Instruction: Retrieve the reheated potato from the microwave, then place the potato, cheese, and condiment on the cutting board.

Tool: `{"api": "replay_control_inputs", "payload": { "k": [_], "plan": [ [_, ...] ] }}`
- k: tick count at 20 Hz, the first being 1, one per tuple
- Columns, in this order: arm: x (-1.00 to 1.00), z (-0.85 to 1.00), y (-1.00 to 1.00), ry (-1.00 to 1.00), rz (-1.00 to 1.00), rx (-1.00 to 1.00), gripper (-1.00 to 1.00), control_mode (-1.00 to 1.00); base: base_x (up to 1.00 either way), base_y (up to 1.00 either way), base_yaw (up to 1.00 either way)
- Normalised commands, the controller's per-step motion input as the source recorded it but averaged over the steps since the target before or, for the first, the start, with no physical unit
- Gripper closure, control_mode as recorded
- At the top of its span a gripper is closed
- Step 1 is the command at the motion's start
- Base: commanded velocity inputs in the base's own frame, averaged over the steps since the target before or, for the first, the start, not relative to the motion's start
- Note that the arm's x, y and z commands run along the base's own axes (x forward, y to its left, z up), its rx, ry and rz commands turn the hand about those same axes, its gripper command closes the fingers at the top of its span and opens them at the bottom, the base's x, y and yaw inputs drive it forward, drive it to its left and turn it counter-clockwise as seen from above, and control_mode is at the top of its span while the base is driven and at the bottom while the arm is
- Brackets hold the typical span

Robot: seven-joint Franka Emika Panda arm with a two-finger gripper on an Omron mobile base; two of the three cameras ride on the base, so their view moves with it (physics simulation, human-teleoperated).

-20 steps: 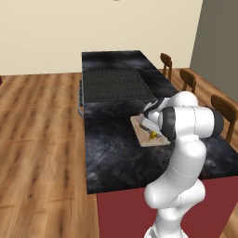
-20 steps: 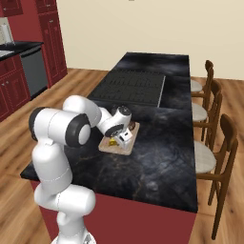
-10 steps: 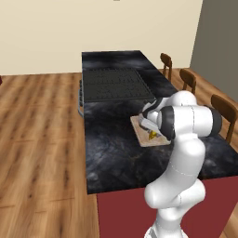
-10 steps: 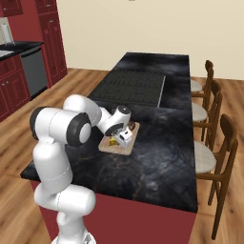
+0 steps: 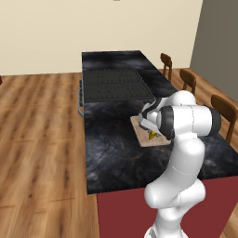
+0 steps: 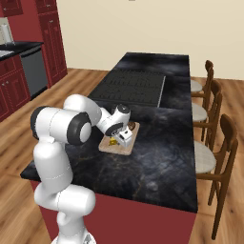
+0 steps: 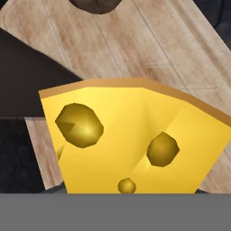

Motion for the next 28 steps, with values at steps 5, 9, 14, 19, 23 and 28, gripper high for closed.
{"api": "replay_control_inputs", "payload": {
  "k": [5,9,14,19,23,28],
  "plan": [
    [0.0,-0.09,-0.07,0.0,0.0,-0.01,-1.0,-1.0,0.0,0.0,0.0],
    [0.0,-0.03,-0.05,0.0,0.0,-0.01,-1.0,-1.0,0.0,0.0,0.0],
    [-0.01,0.02,0.0,0.0,0.0,0.0,-1.0,-1.0,0.0,0.0,0.0],
    [-0.03,0.13,0.0,-0.02,0.0,0.0,-1.0,-1.0,0.0,0.0,0.0],
    [-0.07,0.23,0.0,-0.05,0.02,0.0,-1.0,-1.0,0.0,0.0,0.0],
    [-0.16,0.27,0.01,-0.01,0.03,0.0,-1.0,-1.0,0.0,0.0,0.0]
  ]
}}
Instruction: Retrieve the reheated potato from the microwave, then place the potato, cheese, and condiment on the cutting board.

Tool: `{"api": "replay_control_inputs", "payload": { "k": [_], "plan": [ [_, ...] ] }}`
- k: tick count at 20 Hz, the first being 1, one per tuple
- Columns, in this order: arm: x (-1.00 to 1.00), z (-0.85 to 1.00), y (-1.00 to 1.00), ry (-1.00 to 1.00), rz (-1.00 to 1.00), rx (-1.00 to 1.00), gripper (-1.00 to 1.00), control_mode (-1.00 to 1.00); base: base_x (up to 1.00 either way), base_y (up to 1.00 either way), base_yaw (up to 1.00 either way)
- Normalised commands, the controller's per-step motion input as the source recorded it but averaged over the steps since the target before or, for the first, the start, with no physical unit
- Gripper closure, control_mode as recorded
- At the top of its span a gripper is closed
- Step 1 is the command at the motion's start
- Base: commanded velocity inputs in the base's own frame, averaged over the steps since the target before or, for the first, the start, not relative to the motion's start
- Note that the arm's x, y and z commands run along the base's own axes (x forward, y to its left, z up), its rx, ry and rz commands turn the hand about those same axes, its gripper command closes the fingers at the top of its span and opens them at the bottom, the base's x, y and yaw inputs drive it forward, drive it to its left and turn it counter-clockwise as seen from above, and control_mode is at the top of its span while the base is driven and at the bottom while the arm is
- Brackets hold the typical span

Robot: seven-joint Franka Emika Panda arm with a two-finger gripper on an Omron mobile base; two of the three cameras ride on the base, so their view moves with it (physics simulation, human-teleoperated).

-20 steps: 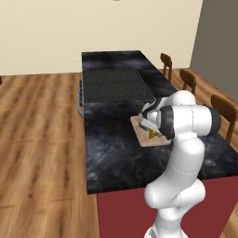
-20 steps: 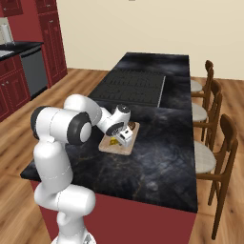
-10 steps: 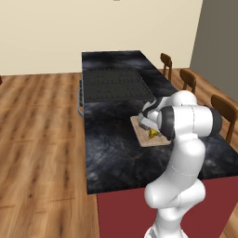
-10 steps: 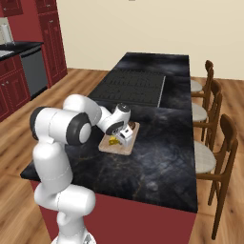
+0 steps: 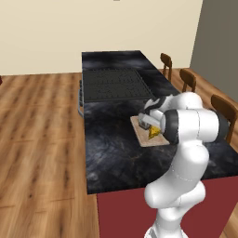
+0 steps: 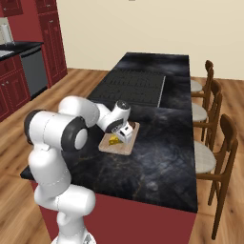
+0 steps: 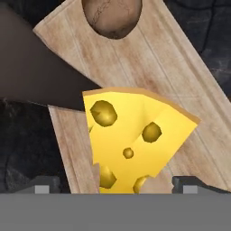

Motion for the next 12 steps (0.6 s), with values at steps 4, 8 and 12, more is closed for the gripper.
{"api": "replay_control_inputs", "payload": {
  "k": [4,8,12],
  "plan": [
    [-0.2,0.32,0.0,0.0,0.02,0.0,-1.0,-1.0,0.0,0.0,0.0],
    [-0.26,0.32,0.0,0.0,0.03,-0.01,-1.0,-1.0,0.0,0.0,0.0],
    [-0.41,0.23,0.01,0.0,0.1,-0.07,-1.0,-1.0,0.0,0.0,0.0]
  ]
}}
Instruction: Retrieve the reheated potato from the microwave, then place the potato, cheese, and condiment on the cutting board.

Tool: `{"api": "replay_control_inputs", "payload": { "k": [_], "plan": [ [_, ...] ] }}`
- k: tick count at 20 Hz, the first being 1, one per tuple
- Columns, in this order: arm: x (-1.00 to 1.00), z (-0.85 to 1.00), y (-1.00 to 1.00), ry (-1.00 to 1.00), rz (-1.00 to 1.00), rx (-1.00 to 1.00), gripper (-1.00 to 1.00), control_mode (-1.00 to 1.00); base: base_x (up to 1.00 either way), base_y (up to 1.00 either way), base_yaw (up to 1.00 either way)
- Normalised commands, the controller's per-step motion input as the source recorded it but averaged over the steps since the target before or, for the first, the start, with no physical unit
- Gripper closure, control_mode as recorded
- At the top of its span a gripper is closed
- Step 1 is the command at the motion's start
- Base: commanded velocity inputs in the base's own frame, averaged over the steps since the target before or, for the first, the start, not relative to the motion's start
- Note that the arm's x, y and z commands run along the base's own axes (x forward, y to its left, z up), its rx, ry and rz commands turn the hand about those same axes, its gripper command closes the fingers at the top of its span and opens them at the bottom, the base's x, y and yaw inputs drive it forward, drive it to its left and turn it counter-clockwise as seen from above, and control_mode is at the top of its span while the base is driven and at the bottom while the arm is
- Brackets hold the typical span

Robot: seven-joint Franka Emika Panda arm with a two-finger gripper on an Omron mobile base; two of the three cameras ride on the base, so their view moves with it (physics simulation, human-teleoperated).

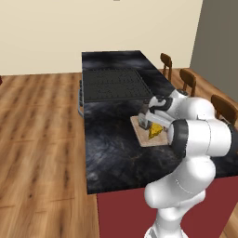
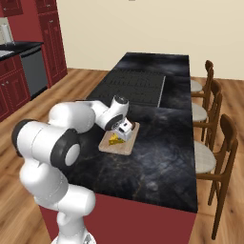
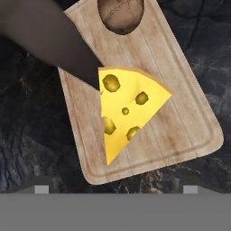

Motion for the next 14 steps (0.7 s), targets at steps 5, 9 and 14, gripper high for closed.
{"api": "replay_control_inputs", "payload": {
  "k": [5,9,14],
  "plan": [
    [-0.46,0.32,0.04,0.0,0.16,-0.13,-1.0,-1.0,0.0,0.0,0.0],
    [-0.49,0.4,0.0,0.0,0.17,-0.04,-1.0,-1.0,0.0,0.0,0.0],
    [-0.5,0.37,0.02,0.0,0.12,-0.01,-1.0,-1.0,0.0,0.0,0.0]
  ]
}}
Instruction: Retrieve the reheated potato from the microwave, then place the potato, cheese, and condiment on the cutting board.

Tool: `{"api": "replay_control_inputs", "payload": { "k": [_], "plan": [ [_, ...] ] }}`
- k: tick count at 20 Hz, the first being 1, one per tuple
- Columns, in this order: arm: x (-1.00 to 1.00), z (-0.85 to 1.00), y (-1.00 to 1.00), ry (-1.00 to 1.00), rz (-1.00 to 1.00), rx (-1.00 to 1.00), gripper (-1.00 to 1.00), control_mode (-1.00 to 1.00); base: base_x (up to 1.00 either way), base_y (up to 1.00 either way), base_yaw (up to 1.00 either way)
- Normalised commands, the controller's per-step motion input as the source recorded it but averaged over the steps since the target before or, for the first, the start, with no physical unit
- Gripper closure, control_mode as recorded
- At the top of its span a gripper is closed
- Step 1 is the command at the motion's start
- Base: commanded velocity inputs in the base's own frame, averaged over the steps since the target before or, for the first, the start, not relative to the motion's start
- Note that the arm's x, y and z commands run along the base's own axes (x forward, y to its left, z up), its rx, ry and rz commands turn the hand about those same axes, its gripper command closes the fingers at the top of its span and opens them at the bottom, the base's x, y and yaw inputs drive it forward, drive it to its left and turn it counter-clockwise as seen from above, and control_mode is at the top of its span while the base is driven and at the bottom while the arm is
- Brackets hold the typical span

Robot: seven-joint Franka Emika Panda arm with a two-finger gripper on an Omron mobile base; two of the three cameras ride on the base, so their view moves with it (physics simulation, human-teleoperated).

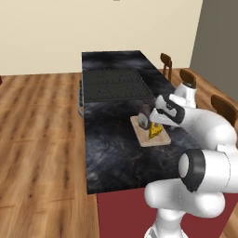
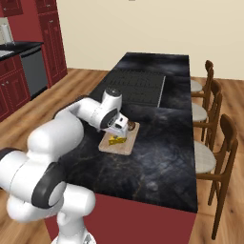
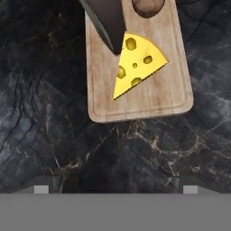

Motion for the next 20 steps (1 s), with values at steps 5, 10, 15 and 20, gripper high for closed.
{"api": "replay_control_inputs", "payload": {
  "k": [5,10,15,20],
  "plan": [
    [-0.49,0.29,0.13,0.0,0.09,-0.03,-1.0,-1.0,0.0,0.0,0.0],
    [-0.44,0.15,0.29,-0.05,0.18,-0.18,-1.0,-1.0,0.0,0.0,0.0],
    [-0.6,0.06,0.2,-0.06,0.05,-0.08,-1.0,-1.0,0.0,0.0,0.0],
    [-0.64,0.09,0.06,-0.07,-0.08,0.0,-1.0,-1.0,0.0,0.0,0.0]
  ]
}}
